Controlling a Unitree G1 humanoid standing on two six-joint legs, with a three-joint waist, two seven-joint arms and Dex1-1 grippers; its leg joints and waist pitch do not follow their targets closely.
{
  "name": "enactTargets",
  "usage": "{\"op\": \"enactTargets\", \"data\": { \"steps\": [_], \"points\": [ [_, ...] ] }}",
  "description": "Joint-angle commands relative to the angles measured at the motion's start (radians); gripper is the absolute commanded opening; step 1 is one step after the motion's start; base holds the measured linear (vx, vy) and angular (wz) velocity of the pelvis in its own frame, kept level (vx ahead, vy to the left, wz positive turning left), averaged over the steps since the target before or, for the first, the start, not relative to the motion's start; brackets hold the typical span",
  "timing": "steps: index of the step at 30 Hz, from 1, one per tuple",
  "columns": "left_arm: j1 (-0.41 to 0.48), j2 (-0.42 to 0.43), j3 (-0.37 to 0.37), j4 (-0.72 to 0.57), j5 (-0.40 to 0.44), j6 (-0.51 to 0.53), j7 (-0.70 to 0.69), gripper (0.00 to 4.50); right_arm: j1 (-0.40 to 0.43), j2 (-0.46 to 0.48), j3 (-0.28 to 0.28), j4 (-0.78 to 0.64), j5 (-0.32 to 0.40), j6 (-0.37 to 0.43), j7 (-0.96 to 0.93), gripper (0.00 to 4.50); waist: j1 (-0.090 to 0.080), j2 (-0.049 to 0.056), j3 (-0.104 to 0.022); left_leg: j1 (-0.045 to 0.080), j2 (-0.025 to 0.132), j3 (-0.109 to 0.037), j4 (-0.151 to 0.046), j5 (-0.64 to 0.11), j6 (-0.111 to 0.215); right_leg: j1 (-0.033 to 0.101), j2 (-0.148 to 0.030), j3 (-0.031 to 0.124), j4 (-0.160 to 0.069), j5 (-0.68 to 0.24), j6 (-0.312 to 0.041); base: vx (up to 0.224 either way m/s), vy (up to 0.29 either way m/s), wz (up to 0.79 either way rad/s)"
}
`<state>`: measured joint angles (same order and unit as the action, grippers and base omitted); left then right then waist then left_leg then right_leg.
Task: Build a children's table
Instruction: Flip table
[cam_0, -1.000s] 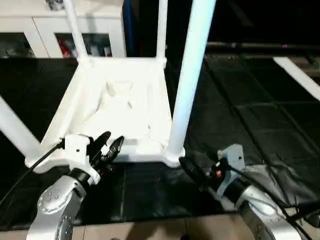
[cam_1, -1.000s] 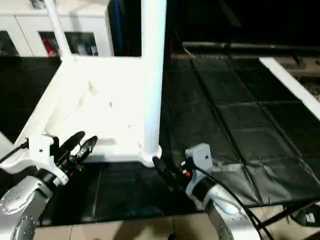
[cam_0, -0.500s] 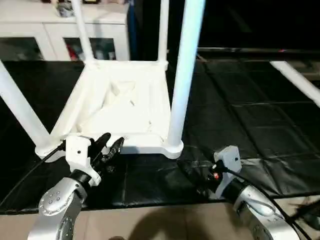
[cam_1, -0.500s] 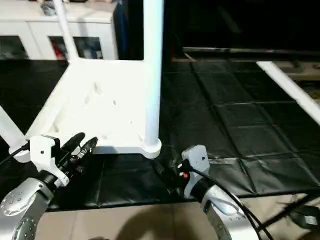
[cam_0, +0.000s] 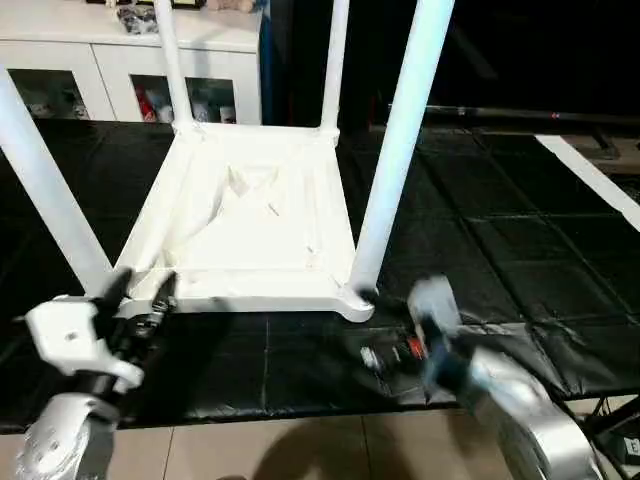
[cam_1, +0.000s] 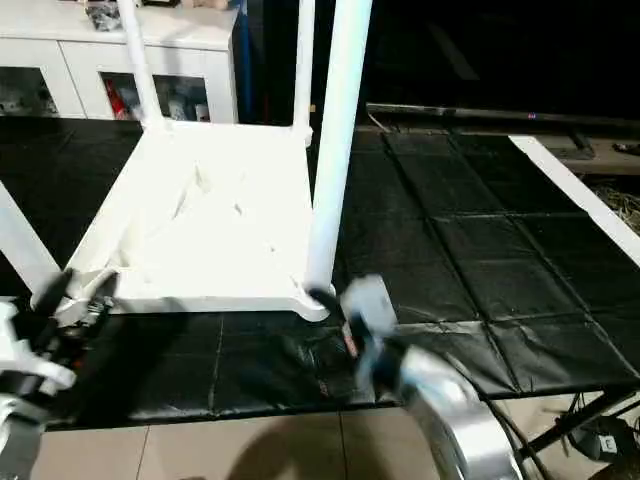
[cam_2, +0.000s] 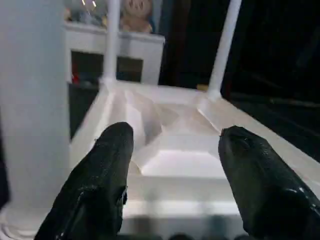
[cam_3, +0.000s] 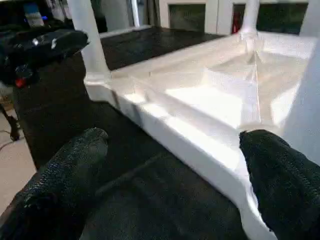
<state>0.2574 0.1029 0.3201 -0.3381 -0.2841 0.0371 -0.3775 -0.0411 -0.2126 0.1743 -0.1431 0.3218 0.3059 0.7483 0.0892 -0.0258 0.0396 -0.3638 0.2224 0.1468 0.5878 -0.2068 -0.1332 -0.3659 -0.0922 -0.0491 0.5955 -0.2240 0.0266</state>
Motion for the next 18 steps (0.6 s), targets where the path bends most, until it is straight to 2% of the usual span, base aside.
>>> {"op": "enactTargets", "data": {
  "steps": [1, 3, 4, 6, 9, 12, 15, 16, 17, 18],
  "points": [
    [0.020, -0.028, 0.015, -0.008, 0.034, -0.102, 0.037, 3.44, -0.060, 0.027, -0.018, 0.083, -0.027, -0.050, -0.066, 4.50, -0.004, 0.016, -0.026, 0.008, 0.003, 0.006, -0.100, -0.401, -0.006, 0.003, -0.032, 0.025, -0.095, -0.414, -0.074, 0.000, 0.000, 0.00],
    [0.027, -0.039, 0.029, -0.008, 0.052, -0.140, 0.061, 3.57, -0.084, 0.044, -0.026, 0.120, -0.043, -0.071, -0.099, 4.50, -0.003, 0.017, -0.029, 0.008, 0.003, 0.006, -0.100, -0.394, -0.011, 0.004, -0.032, 0.024, -0.095, -0.414, -0.071, 0.000, 0.000, 0.00],
    [0.030, -0.053, 0.058, -0.007, 0.063, -0.179, 0.096, 3.80, -0.111, 0.067, -0.042, 0.166, -0.066, -0.102, -0.150, 4.50, -0.002, 0.011, -0.027, 0.007, 0.003, 0.006, -0.101, -0.393, -0.011, 0.002, -0.032, 0.024, -0.094, -0.417, -0.069, 0.000, 0.000, 0.00],
    [0.030, -0.054, 0.070, -0.004, 0.068, -0.191, 0.108, 3.86, -0.120, 0.078, -0.053, 0.182, -0.069, -0.112, -0.167, 4.50, -0.004, 0.009, -0.029, 0.008, 0.001, 0.007, -0.098, -0.390, -0.014, 0.003, -0.033, 0.024, -0.095, -0.428, -0.065, 0.000, 0.000, 0.00],
    [0.027, -0.037, 0.076, 0.015, 0.105, -0.198, 0.134, 4.13, -0.125, 0.093, -0.071, 0.195, -0.063, -0.118, -0.186, 4.50, 0.001, 0.007, -0.032, 0.014, 0.003, 0.010, -0.096, -0.371, -0.004, -0.002, -0.026, 0.029, -0.091, -0.381, -0.058, 0.000, 0.000, 0.00],
    [-0.006, 0.012, 0.035, 0.039, 0.073, -0.135, 0.074, 4.45, -0.121, 0.087, -0.089, 0.219, -0.088, -0.150, -0.222, 4.50, 0.003, 0.008, -0.035, 0.011, 0.003, 0.010, -0.097, -0.349, -0.003, 0.000, -0.023, 0.031, -0.082, -0.348, -0.063, 0.000, 0.000, 0.00],
    [-0.052, 0.055, -0.010, 0.065, 0.008, -0.046, 0.002, 4.45, -0.119, 0.077, -0.106, 0.246, -0.106, -0.183, -0.252, 4.50, 0.008, 0.009, -0.037, 0.012, 0.001, 0.014, -0.094, -0.329, -0.011, -0.004, -0.023, 0.036, -0.075, -0.313, -0.076, 0.000, 0.000, 0.00],
    [-0.060, 0.069, -0.019, 0.078, 0.022, -0.045, -0.008, 4.45, -0.119, 0.076, -0.112, 0.250, -0.106, -0.187, -0.259, 4.50, 0.007, 0.013, -0.037, 0.008, 0.001, 0.013, -0.094, -0.321, -0.013, -0.001, -0.021, 0.036, -0.071, -0.289, -0.085, 0.000, 0.000, 0.00],
    [-0.074, 0.080, -0.023, 0.098, 0.037, -0.044, -0.010, 4.45, -0.118, 0.074, -0.120, 0.253, -0.107, -0.190, -0.267, 4.50, 0.008, 0.013, -0.039, 0.006, 0.001, 0.013, -0.093, -0.304, -0.013, 0.002, -0.020, 0.035, -0.068, -0.260, -0.088, 0.000, 0.000, 0.00],
    [-0.081, 0.084, -0.024, 0.109, 0.044, -0.043, -0.006, 4.45, -0.118, 0.073, -0.125, 0.254, -0.108, -0.192, -0.271, 4.50, 0.008, 0.014, -0.041, 0.009, 0.000, 0.014, -0.091, -0.293, -0.013, 0.003, -0.019, 0.036, -0.066, -0.238, -0.091, 0.000, 0.000, 0.00]
  ]
}}
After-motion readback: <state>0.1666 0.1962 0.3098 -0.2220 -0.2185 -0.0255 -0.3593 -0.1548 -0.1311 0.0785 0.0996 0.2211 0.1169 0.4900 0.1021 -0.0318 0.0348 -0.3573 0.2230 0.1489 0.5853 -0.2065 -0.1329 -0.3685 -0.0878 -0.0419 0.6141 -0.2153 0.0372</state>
